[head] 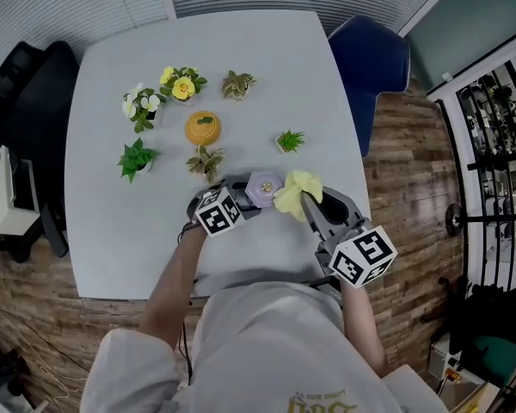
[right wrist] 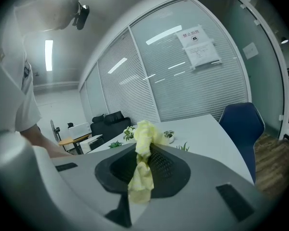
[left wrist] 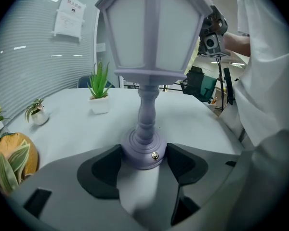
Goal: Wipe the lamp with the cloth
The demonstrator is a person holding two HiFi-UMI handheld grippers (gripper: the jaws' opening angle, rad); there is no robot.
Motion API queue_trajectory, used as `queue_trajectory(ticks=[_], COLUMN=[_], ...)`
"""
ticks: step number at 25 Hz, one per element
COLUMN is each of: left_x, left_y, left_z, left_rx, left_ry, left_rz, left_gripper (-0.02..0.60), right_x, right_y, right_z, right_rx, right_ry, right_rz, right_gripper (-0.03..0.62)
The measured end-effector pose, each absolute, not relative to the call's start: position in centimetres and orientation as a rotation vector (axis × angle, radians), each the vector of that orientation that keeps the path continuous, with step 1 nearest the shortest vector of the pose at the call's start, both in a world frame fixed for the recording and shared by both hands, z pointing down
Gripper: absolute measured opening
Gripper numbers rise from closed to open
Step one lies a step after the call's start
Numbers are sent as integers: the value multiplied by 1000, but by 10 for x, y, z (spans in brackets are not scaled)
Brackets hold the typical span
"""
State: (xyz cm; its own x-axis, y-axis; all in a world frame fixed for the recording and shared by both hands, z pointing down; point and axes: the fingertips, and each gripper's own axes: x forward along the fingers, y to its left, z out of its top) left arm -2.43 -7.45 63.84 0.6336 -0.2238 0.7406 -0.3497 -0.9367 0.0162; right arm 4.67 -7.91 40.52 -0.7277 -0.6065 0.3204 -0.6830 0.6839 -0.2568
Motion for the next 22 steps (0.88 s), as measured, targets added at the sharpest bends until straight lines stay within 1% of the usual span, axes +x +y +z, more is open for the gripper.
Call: queue_trajectory(ticks=[22], left_x=[-25], left_y=[-75], left_z=[640], left_rx=[2709], left_ry=[-478], left_rz=[1186], left_gripper=[304], right_x=[12], right_y=[-79], right_z=[431], right_rx=[919], right_ry=[-2642], right_rz=[516], right_gripper=[63])
